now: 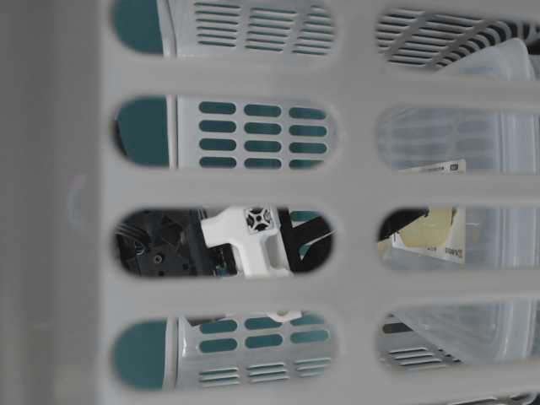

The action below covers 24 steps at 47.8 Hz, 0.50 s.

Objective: Pick up the cellophane tape from the shopping basket with the left arm.

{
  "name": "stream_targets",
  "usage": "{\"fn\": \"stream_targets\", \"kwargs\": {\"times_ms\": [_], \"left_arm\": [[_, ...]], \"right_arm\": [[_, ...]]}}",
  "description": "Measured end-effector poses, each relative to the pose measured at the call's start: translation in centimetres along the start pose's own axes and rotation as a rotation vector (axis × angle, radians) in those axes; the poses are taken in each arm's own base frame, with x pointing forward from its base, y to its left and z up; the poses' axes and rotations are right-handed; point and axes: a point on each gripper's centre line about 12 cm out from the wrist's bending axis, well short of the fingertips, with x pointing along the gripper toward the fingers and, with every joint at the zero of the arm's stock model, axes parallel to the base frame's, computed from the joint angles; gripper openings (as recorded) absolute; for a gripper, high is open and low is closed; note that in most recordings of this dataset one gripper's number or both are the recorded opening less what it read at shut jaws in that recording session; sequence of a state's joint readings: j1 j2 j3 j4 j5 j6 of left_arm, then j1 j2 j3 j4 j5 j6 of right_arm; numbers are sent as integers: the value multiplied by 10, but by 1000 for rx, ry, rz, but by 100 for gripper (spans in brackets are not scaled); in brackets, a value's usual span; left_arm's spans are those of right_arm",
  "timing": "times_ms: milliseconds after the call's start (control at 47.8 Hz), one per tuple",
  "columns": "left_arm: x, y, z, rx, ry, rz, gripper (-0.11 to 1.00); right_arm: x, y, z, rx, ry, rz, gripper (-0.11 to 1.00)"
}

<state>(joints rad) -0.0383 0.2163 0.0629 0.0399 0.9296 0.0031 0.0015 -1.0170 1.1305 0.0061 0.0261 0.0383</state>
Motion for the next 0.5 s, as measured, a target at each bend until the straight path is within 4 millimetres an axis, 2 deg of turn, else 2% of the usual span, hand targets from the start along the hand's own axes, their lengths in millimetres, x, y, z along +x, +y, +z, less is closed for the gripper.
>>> {"fn": "stream_targets", "kwargs": {"times_ms": [293, 502], "left_arm": [[16, -2, -12, 6, 44, -1, 90], [18, -4, -10, 8, 10, -4, 89]], "right_arm": [[0, 0, 0, 1, 0, 2, 80], [0, 1, 0, 1, 0, 3, 80]]}}
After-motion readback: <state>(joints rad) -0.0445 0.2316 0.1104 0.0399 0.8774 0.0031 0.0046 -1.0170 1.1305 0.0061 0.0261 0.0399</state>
